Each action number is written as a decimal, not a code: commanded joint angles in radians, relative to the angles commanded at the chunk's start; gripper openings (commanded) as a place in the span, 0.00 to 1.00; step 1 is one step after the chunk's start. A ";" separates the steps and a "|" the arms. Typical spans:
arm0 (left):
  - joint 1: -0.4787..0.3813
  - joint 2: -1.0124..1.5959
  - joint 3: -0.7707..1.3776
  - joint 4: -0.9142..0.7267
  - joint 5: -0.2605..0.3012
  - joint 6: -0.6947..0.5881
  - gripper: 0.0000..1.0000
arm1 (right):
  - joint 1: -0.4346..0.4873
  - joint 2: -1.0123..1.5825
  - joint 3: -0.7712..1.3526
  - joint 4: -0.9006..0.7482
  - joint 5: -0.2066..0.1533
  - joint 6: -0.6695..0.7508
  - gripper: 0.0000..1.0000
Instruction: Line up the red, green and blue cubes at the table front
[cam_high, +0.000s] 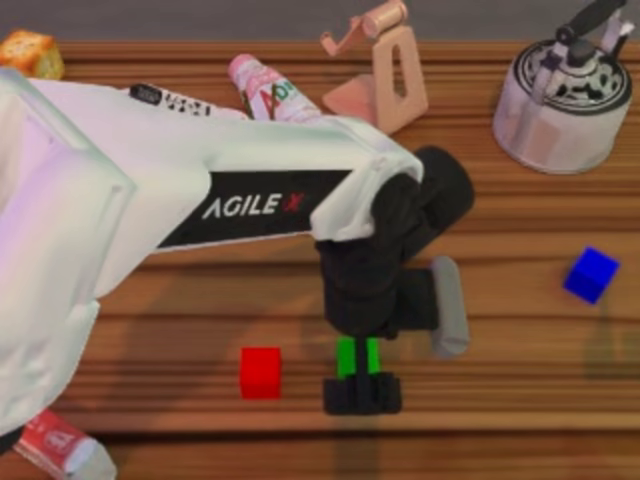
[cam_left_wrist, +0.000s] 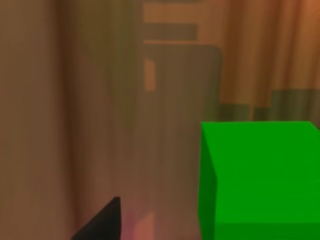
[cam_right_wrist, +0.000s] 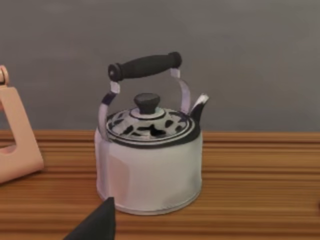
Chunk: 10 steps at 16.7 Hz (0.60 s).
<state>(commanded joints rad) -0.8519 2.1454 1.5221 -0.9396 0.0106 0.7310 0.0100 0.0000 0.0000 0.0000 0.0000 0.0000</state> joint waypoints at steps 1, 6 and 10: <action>0.000 -0.003 0.012 -0.014 0.000 0.001 1.00 | 0.000 0.000 0.000 0.000 0.000 0.000 1.00; 0.013 -0.050 0.126 -0.187 0.000 0.000 1.00 | 0.000 0.000 0.000 0.000 0.000 0.000 1.00; 0.020 -0.073 0.169 -0.243 -0.001 -0.002 1.00 | 0.000 0.000 0.000 0.000 0.000 0.000 1.00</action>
<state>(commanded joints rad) -0.8319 2.0720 1.6910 -1.1823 0.0100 0.7294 0.0100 0.0000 0.0000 0.0000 0.0000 0.0000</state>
